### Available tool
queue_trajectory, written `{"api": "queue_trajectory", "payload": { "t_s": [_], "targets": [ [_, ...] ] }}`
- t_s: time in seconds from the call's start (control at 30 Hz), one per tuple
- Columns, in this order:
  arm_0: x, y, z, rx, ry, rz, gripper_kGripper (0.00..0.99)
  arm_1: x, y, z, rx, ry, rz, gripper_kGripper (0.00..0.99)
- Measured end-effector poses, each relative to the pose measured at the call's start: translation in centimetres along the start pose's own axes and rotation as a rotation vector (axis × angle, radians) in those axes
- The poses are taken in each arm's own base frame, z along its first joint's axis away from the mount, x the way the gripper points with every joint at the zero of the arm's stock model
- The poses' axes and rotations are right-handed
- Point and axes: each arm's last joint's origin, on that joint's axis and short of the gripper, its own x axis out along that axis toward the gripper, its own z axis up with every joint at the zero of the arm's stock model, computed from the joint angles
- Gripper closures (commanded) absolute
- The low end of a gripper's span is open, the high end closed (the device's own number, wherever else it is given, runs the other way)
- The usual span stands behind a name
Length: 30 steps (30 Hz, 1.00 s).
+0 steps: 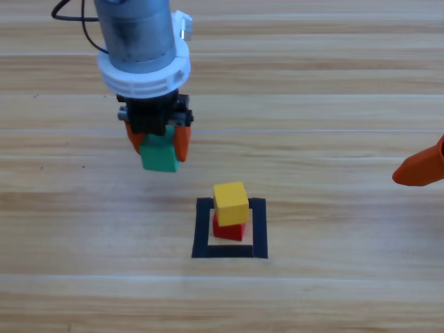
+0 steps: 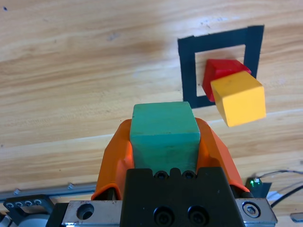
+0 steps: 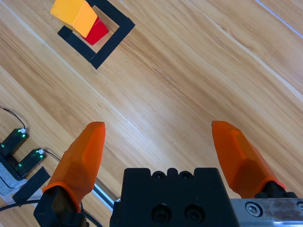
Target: Stack the blocks in the rectangular block: red at the bottom, yellow in the middle, green on top
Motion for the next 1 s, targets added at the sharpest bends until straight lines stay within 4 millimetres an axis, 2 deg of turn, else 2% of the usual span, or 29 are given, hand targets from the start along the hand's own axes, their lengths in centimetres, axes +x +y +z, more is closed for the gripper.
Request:
{"api": "queue_trajectory", "payload": {
  "t_s": [0.37,0.7,1.0],
  "targets": [
    [-1.5,-4.3,-2.4,-0.026,-0.042,-0.048,0.870,0.0,0.0,0.0,0.000,0.001,0.000,0.002],
    [1.0,-7.5,-2.5,-0.080,-0.039,-0.017,0.870,0.0,0.0,-0.1,0.000,0.002,0.000,0.002],
    [3.0,-8.4,-1.5,-0.093,-0.046,0.021,0.870,0.0,0.0,-0.1,0.001,0.003,0.000,0.002]
  ]
}}
